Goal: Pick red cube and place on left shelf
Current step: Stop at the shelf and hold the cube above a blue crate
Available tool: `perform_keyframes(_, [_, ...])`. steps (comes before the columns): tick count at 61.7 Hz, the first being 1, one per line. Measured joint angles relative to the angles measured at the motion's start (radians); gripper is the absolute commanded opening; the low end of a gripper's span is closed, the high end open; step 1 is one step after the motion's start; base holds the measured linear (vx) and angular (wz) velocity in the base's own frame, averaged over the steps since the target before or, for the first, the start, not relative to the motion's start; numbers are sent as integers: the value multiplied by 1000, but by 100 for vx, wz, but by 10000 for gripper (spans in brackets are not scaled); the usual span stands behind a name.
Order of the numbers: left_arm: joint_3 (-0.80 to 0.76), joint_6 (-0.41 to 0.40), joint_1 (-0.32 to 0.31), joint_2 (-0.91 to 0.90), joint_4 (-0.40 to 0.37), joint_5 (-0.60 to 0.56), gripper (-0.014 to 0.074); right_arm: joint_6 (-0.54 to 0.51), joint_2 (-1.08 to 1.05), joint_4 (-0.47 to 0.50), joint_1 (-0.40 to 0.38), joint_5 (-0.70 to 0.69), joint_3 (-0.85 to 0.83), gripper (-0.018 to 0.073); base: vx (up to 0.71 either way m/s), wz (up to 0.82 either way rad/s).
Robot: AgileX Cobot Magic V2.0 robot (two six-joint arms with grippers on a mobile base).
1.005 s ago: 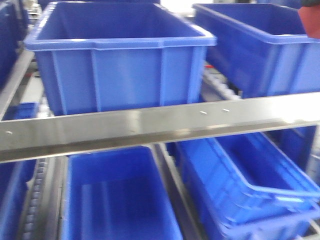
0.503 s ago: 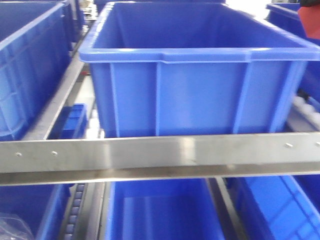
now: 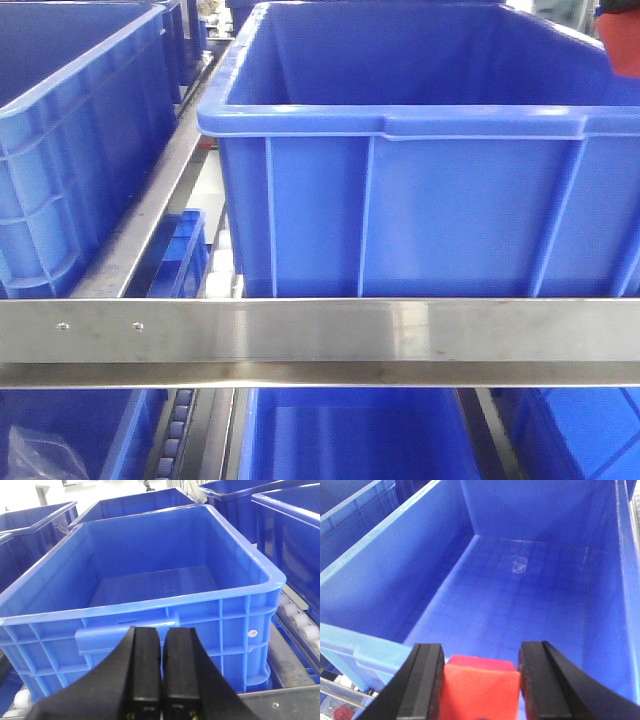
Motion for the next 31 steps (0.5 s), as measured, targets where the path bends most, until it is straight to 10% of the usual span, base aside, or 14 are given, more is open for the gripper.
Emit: perform_keyframes(31, [0,0,0,0,0,0,106,0,0,0,0,0,0,59,0,1])
